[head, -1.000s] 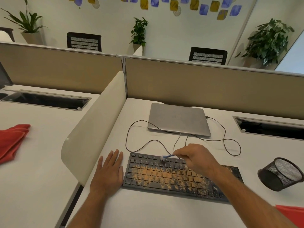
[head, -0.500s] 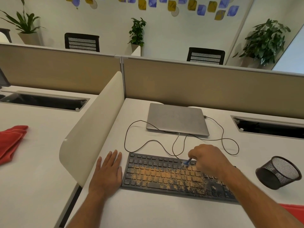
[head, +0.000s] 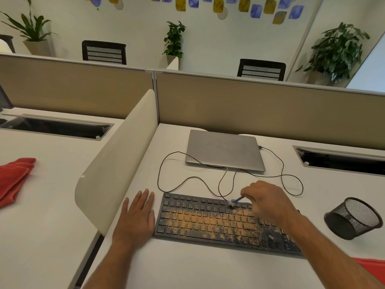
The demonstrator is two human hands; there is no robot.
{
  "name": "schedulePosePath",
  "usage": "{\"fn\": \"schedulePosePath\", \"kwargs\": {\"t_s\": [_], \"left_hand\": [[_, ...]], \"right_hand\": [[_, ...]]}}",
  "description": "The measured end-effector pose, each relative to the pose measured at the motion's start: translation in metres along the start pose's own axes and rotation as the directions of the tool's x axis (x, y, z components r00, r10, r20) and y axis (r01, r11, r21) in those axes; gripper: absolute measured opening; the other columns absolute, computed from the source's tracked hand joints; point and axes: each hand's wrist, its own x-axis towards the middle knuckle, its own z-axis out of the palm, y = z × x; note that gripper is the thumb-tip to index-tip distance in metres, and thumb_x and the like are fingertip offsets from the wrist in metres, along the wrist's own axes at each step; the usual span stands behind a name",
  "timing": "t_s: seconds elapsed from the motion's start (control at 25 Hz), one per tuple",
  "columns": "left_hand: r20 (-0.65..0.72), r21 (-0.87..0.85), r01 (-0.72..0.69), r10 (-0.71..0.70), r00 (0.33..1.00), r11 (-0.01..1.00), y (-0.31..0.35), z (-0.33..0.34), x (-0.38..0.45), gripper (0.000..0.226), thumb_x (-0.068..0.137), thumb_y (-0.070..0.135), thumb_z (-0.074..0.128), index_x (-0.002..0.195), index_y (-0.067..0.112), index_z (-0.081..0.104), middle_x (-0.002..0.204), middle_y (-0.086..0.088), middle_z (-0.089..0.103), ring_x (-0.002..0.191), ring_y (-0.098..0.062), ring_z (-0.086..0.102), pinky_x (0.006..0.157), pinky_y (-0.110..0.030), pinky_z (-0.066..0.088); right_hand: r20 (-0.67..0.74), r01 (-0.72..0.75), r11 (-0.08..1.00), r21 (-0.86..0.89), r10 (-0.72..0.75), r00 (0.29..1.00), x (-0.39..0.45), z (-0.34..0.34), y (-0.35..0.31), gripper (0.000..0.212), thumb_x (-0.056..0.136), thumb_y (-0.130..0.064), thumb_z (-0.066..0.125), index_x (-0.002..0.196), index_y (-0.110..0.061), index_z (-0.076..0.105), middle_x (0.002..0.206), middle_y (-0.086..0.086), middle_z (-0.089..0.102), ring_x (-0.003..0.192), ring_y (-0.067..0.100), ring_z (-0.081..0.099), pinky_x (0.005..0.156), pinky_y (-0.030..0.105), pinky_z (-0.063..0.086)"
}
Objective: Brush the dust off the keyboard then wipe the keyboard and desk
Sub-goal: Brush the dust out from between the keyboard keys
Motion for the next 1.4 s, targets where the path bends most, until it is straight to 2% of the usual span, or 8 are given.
{"fn": "schedulePosePath", "kwargs": {"t_s": [0.16, 0.32, 0.52, 0.64, 0.8, 1.04, 1.24, 1.4], "left_hand": [[0.014, 0.008, -0.005, 0.005, 1.0, 1.0, 0.0, -0.001, 0.0, 0.076, 0.088, 0.048, -0.005, 0.159, 0.023, 0.007, 0.166, 0.009, -0.001, 0.153, -0.009, -0.007, 0.123, -0.039, -0.011], [-0.005, -0.015, 0.004, -0.004, 1.0, 1.0, 0.0, -0.001, 0.0, 0.074, 0.091, 0.047, 0.001, 0.159, 0.021, 0.015, 0.166, 0.007, 0.008, 0.153, -0.009, -0.001, 0.124, -0.042, -0.005], [0.002, 0.0, 0.002, -0.002, 1.0, 1.0, 0.0, -0.001, 0.0, 0.076, 0.089, 0.047, -0.003, 0.159, 0.022, 0.01, 0.166, 0.009, 0.003, 0.153, -0.008, -0.005, 0.124, -0.04, -0.008], [0.002, -0.005, 0.003, -0.003, 1.0, 1.0, 0.0, -0.001, 0.0, 0.075, 0.09, 0.047, -0.002, 0.159, 0.022, 0.012, 0.166, 0.008, 0.006, 0.153, -0.009, -0.003, 0.123, -0.039, -0.008], [0.003, 0.004, 0.004, -0.004, 1.0, 1.0, 0.0, -0.002, 0.0, 0.076, 0.089, 0.047, -0.003, 0.16, 0.024, 0.012, 0.167, 0.008, 0.005, 0.153, -0.009, -0.003, 0.122, -0.038, -0.011], [0.01, 0.003, 0.002, -0.002, 1.0, 1.0, 0.0, -0.002, 0.0, 0.076, 0.089, 0.047, -0.003, 0.16, 0.023, 0.011, 0.167, 0.007, 0.004, 0.153, -0.009, -0.004, 0.122, -0.038, -0.011], [0.025, 0.0, 0.001, -0.001, 1.0, 1.0, 0.001, -0.003, 0.0, 0.078, 0.087, 0.048, -0.006, 0.16, 0.023, 0.008, 0.167, 0.008, 0.001, 0.153, -0.009, -0.007, 0.124, -0.04, -0.009], [0.02, -0.01, -0.001, 0.001, 1.0, 1.0, 0.002, -0.004, -0.001, 0.078, 0.087, 0.048, -0.006, 0.16, 0.023, 0.009, 0.166, 0.008, 0.0, 0.153, -0.009, -0.007, 0.124, -0.041, -0.009]], "right_hand": [[0.053, 0.044, 0.999, -0.005, -0.044, 0.998, 0.002, 0.007, -0.008, 0.029, 0.087, -0.015, 0.057, 0.108, -0.032, 0.065, 0.089, -0.012, 0.065, 0.082, 0.01, 0.051, 0.065, 0.03, 0.05], [0.096, -0.008, 0.996, -0.089, 0.017, 0.995, 0.0, 0.001, 0.002, 0.03, 0.085, -0.017, 0.053, 0.11, -0.029, 0.063, 0.096, -0.01, 0.062, 0.089, 0.01, 0.047, 0.069, 0.027, 0.045], [-0.006, -0.023, 1.0, -0.009, 0.023, 1.0, 0.0, 0.002, 0.007, 0.027, 0.085, -0.012, 0.059, 0.105, -0.028, 0.067, 0.087, -0.01, 0.066, 0.078, 0.01, 0.048, 0.065, 0.027, 0.047], [0.079, -0.005, 1.0, 0.001, 0.005, 0.997, -0.002, 0.01, 0.004, 0.029, 0.086, -0.012, 0.054, 0.106, -0.03, 0.066, 0.089, -0.011, 0.064, 0.084, 0.01, 0.049, 0.067, 0.03, 0.048], [0.119, 0.055, 0.997, 0.047, -0.061, 0.991, -0.01, 0.008, 0.012, 0.026, 0.082, -0.015, 0.057, 0.098, -0.031, 0.069, 0.073, -0.019, 0.053, 0.076, 0.006, 0.044, 0.063, 0.026, 0.042], [-0.04, 0.02, 0.996, 0.092, -0.017, 0.999, -0.015, 0.003, 0.019, 0.025, 0.08, -0.009, 0.067, 0.098, -0.025, 0.072, 0.08, -0.01, 0.069, 0.075, 0.012, 0.056, 0.063, 0.033, 0.052], [0.112, 0.054, 0.998, 0.045, -0.059, 0.992, -0.017, 0.008, 0.016, 0.018, 0.088, -0.026, 0.057, 0.101, -0.031, 0.068, 0.085, -0.011, 0.065, 0.081, 0.008, 0.048, 0.067, 0.027, 0.046], [-0.03, 0.054, 0.994, 0.099, -0.051, 0.998, -0.023, 0.0, 0.018, 0.018, 0.079, -0.011, 0.068, 0.089, -0.026, 0.072, 0.074, -0.01, 0.067, 0.069, 0.011, 0.053, 0.057, 0.028, 0.048]]}}
